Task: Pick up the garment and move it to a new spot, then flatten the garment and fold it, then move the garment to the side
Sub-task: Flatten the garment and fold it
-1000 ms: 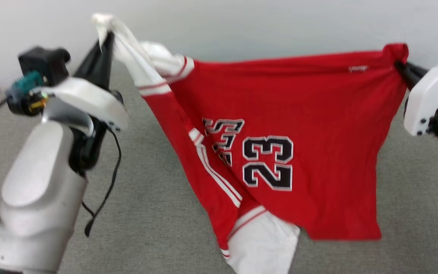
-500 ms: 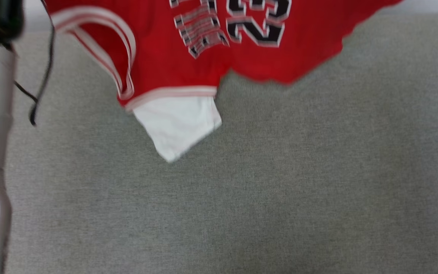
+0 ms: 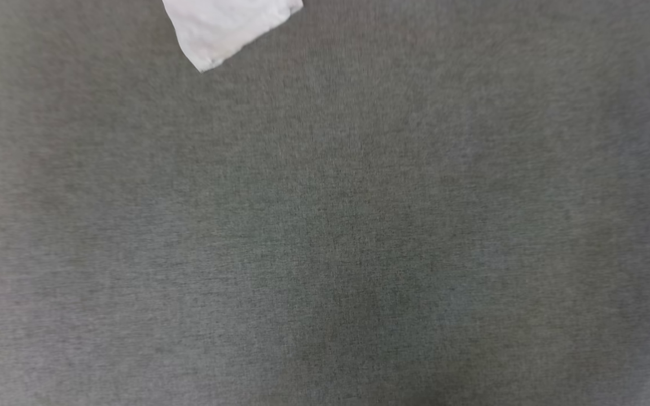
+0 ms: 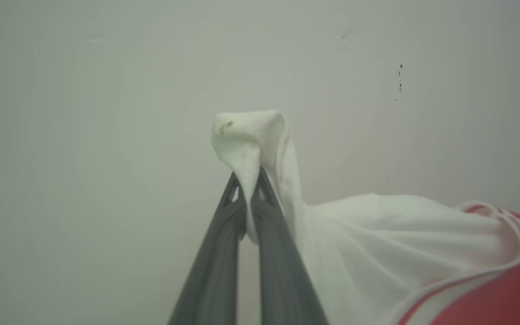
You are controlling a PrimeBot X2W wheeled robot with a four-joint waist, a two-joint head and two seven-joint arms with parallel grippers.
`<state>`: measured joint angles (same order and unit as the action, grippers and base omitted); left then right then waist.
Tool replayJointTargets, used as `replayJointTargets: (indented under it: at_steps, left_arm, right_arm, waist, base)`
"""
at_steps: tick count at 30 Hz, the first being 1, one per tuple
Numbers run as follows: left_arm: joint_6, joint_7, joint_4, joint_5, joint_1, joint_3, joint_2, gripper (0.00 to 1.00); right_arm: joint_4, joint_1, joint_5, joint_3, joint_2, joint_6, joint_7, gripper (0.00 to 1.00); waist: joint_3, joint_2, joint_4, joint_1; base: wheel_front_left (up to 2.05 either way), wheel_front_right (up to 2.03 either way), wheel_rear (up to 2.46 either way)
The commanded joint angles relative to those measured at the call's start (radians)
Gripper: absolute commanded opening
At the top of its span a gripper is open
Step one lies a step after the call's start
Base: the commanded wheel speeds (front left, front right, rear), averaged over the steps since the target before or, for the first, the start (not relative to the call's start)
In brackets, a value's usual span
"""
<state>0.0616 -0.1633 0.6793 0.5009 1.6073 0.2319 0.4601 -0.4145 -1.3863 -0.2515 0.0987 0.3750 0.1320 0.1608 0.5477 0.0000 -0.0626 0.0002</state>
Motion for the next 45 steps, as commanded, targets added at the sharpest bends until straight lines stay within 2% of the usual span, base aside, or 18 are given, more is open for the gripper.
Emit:
replayJointTargets:
  at_steps: [1,14,27,31,35,45]
  left_arm:
    - [-0.003,-0.005,0.004,-0.003,0.033,-0.008,0.017,0.0]
    - [0.033,-0.048,0.102,0.016,0.104,0.006,0.009,0.0]
    - [0.066,-0.096,0.257,0.071,0.005,0.031,-0.037,0.0]
    - [0.068,-0.102,0.27,0.099,-0.081,0.035,-0.057,0.0]
    - [0.069,-0.103,0.221,0.146,-0.206,0.037,-0.07,0.0]
    - [0.068,-0.104,0.034,0.173,-0.711,-0.012,-0.08,0.0]
  right_arm:
    - [-0.007,-0.035,0.013,-0.013,0.006,-0.002,-0.012,0.0]
    - [-0.054,-0.16,0.016,-0.003,-0.05,-0.002,-0.11,0.0]
    - [-0.168,-0.064,-0.031,0.055,-0.092,-0.002,-0.104,0.0]
    - [-0.209,0.006,-0.059,0.073,-0.08,-0.002,-0.101,0.0]
    - [-0.23,0.104,-0.099,0.099,-0.06,-0.002,-0.1,0.0]
    - [-0.241,0.469,-0.233,0.177,-0.017,-0.002,-0.115,0.0]
  waist:
    - [0.064,0.0,-0.005,-0.0002]
    - [0.179,0.0,0.014,-0.0002]
    - [0.181,0.0,0.031,-0.0002]
    - [0.144,0.0,0.048,-0.0002]
    - [0.089,0.0,0.064,-0.0002]
    - [-0.128,0.0,0.078,-0.0002]
  base:
    - [0.0,0.0,0.0]
    - [0.0,0.0,0.0]
    - [0.0,0.0,0.0]
    - [0.0,0.0,0.0]
    - [0.0,0.0,0.0]
    - [0.0,0.0,0.0]
